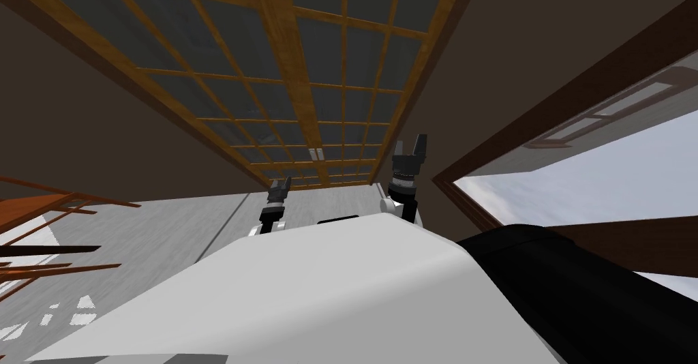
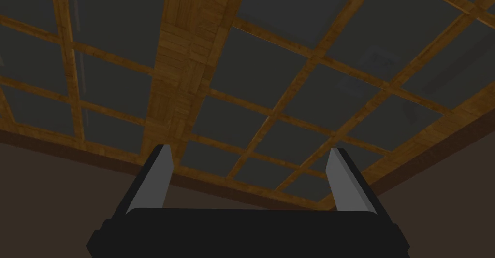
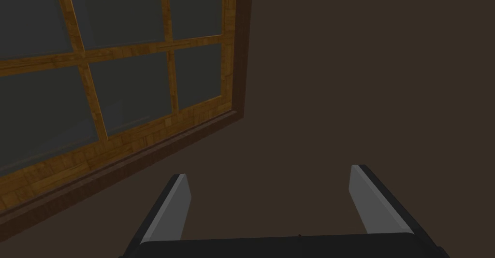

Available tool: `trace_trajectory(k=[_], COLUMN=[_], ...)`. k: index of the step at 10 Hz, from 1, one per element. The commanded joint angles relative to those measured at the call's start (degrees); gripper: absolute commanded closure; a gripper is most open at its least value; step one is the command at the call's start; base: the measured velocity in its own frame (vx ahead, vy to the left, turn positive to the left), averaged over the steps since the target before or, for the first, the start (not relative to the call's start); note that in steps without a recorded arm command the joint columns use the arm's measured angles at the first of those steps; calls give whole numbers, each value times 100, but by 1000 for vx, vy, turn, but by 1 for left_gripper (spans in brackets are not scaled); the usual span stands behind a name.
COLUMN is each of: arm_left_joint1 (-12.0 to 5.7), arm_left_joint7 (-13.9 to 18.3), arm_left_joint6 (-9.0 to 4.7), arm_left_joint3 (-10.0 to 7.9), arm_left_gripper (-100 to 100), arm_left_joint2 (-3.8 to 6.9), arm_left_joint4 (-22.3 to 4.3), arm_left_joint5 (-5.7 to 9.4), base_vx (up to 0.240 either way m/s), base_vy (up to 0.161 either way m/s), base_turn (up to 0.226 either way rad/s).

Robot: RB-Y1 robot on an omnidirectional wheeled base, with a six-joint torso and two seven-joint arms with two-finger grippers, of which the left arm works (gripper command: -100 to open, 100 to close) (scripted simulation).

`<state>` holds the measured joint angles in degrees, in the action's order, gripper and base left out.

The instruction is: Pull the door open

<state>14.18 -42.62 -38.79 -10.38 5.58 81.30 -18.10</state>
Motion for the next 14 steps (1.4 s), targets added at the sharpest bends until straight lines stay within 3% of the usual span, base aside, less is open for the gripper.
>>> trace_trajectory(k=[1,14], arm_left_joint1=[-59,-539], arm_left_joint7=[-159,-1301], arm_left_joint6=[-66,-564], arm_left_joint3=[-30,-249], arm_left_gripper=[-100,-100], arm_left_joint2=[1,-77], arm_left_joint4=[-205,-1791], arm_left_joint5=[-63,-531], base_vx=[95,98], base_vy=[-16,-18], base_turn=[29,22])
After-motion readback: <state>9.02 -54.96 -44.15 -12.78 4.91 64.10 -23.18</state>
